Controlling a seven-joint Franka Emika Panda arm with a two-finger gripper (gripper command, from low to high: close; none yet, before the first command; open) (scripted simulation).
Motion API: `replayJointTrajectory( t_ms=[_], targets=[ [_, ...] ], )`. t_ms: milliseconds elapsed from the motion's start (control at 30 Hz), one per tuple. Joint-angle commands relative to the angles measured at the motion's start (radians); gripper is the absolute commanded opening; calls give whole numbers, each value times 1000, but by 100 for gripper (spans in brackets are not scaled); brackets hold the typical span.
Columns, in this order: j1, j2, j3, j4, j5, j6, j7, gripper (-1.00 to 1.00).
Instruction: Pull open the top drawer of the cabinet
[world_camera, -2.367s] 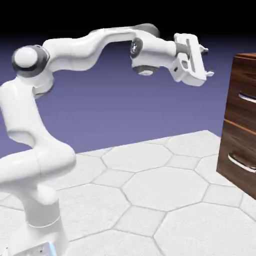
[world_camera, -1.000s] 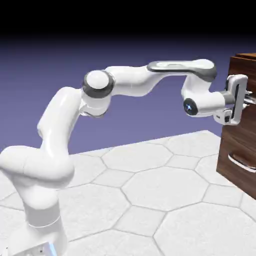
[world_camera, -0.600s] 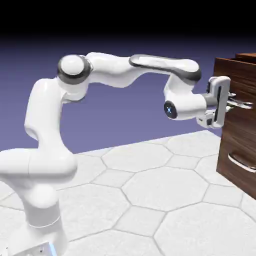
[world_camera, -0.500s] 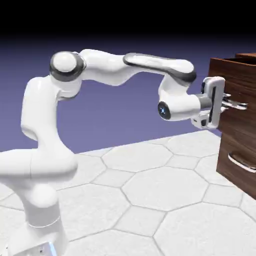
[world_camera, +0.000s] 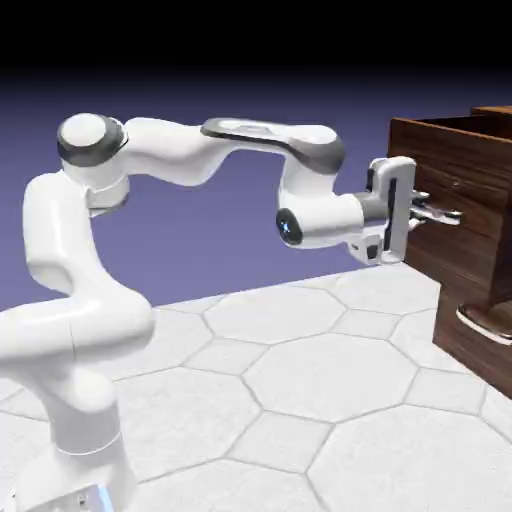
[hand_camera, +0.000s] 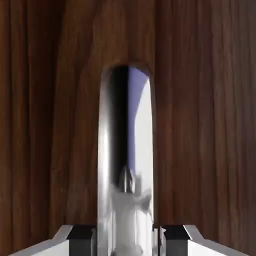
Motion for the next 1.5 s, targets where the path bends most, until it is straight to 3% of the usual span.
replayJointTrajectory(
  t_ms=[0,333,467,600,1167,1267,1433,1467],
  targets=[
    [-9,-36,-5,-3,-14,-10,39,-100],
    [-140,-398,4,23,-23,-109,412,-100],
    [-49,-444,-26,-111,-44,-151,442,-100],
    [17,-310,-24,-155,-41,-126,296,-100],
    [129,300,-46,-17,40,77,-350,-100],
    [237,287,-136,-92,31,74,-352,-100],
    [186,109,-107,-133,-13,23,-147,-100],
    [186,109,-107,-133,-13,23,-147,100]
  ],
)
